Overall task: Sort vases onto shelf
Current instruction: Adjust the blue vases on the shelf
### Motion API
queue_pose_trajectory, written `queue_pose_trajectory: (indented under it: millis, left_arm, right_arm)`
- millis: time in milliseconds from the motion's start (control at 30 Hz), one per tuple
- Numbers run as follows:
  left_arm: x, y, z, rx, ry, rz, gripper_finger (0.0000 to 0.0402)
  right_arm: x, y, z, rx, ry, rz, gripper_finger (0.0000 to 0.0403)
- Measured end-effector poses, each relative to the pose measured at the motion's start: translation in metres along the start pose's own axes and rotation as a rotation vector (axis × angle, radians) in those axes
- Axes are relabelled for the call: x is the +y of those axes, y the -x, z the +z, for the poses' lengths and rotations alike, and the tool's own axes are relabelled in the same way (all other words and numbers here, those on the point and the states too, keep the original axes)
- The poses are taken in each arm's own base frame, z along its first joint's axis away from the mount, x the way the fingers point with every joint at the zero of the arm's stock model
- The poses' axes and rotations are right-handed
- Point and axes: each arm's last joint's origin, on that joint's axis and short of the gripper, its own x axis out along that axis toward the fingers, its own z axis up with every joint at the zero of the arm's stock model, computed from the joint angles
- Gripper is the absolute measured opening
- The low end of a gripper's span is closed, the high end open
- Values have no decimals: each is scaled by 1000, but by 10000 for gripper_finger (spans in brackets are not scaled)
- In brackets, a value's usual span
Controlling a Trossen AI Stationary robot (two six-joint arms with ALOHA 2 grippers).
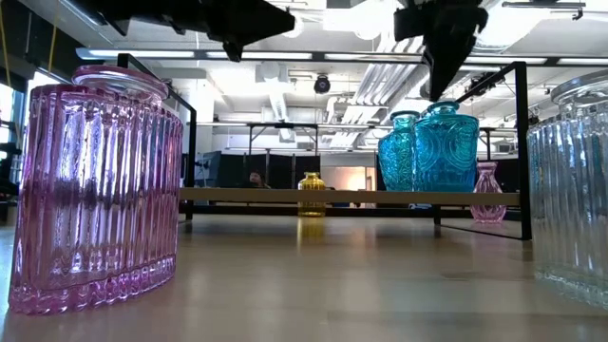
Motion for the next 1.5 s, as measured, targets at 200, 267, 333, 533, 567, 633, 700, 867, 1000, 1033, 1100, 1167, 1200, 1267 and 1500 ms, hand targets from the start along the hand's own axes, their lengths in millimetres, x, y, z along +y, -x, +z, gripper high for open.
queue_pose_trajectory:
  millis: [200,267,333,533,567,633,700,867,1000,1033,1100,1167,1200,1267,1500]
  left_arm:
    - [0,2,2,1,0,0,21]
    - [0,2,2,0,0,0,21]
    - [0,2,2,0,0,3,21]
    - [0,2,2,0,1,3,21]
    - [0,2,2,0,1,3,21]
    - [0,2,2,3,0,3,21]
    - [0,2,1,7,0,3,21]
    - [0,2,1,11,7,2,21]
    - [-2,3,1,11,7,-4,21]
    - [-2,3,1,10,6,-7,21]
    - [-4,3,1,10,6,-11,21]
    - [-4,3,1,10,6,-14,21]
    - [-4,3,1,9,6,-15,21]
    - [-5,3,1,9,5,-17,21]
    - [-5,3,1,9,5,-17,21]
  right_arm:
    - [1,-22,-3,-4,22,-52,4]
    - [1,-26,-2,-21,20,-65,1]
    - [2,-29,1,-54,23,-65,1]
    - [2,-30,5,-97,24,-64,0]
    - [2,-30,5,-98,23,-62,0]
    - [3,-30,4,-90,15,-49,0]
    - [3,-30,3,-81,17,-42,0]
    - [8,-21,2,-69,35,-35,0]
    - [19,-14,-2,-40,80,7,0]
    - [21,-14,-3,-32,84,28,0]
    - [25,-14,-4,-22,77,50,0]
    - [27,-16,-5,-12,73,54,0]
    - [28,-17,-5,-11,73,54,0]
    - [29,-17,-5,-17,73,56,0]
    - [29,-17,-3,-31,71,73,0]
